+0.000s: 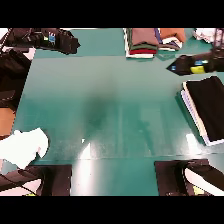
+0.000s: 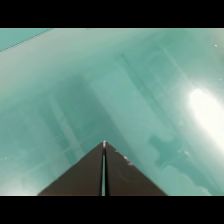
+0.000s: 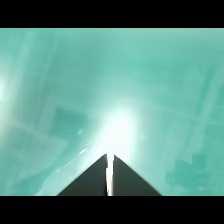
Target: Fold the shirts.
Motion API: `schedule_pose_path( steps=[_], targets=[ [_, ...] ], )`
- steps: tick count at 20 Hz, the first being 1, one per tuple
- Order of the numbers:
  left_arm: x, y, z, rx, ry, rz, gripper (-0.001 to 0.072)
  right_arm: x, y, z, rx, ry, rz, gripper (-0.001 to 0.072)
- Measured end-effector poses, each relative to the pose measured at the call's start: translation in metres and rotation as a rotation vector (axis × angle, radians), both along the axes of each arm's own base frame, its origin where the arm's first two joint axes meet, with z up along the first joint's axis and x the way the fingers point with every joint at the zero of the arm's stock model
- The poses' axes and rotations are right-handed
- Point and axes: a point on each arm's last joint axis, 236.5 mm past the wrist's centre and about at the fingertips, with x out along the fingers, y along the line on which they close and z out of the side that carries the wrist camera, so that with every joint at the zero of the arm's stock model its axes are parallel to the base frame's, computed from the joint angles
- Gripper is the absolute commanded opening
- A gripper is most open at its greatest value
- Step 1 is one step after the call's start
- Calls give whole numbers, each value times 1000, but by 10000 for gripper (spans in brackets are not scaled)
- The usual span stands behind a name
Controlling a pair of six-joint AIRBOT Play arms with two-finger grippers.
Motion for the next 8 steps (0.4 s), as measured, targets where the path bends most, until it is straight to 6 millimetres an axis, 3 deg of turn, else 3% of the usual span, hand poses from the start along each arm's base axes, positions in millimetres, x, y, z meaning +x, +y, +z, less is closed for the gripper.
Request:
schedule_pose_path(
  steps=[3,8],
  targets=[
    [0,0,0,0,-1,0,29,3,34,0,1,1,85,16],
    [0,0,1,-1,-3,1,29,3,54,2,4,-3,132,16]
  ],
)
